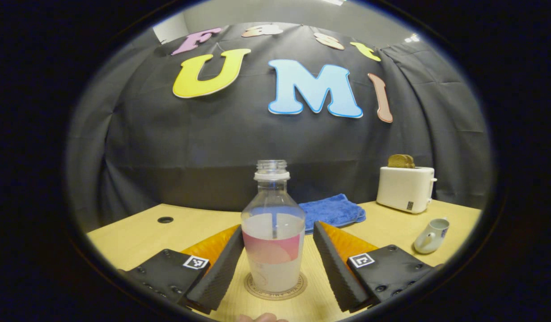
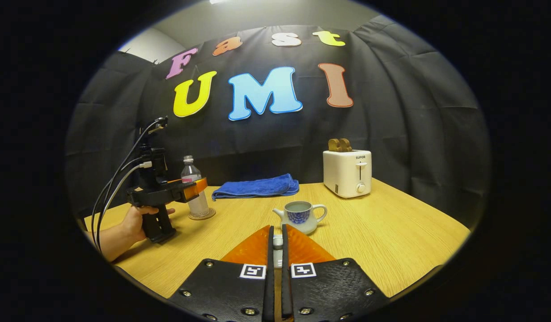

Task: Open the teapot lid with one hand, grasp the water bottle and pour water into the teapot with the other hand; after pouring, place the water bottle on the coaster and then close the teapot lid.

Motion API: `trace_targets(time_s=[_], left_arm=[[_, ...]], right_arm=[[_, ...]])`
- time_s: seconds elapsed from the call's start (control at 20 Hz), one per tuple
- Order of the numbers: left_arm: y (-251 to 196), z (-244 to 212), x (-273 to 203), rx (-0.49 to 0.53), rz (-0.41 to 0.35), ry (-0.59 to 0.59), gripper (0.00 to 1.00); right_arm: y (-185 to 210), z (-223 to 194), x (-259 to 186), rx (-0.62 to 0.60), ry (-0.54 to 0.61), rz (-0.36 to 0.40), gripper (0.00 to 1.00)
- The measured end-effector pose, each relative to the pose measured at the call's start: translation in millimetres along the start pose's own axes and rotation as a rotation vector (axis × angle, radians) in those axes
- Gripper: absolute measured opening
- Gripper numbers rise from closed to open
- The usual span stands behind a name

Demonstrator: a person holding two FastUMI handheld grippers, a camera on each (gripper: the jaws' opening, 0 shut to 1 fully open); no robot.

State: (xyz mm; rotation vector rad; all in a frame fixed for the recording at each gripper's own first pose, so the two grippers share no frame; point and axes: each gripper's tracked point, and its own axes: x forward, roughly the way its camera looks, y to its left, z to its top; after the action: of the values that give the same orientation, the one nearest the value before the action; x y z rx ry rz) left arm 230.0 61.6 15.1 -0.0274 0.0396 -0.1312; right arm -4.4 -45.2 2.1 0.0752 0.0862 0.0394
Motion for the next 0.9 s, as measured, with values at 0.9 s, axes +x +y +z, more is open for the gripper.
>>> trace_targets(time_s=[0.9], left_arm=[[-30.3, 26.9, -166.2, 0.011, 0.035, -0.036, 1.0]], right_arm=[[-31.8, 51.6, 122.3, -0.072, -0.128, -0.098, 0.06]])
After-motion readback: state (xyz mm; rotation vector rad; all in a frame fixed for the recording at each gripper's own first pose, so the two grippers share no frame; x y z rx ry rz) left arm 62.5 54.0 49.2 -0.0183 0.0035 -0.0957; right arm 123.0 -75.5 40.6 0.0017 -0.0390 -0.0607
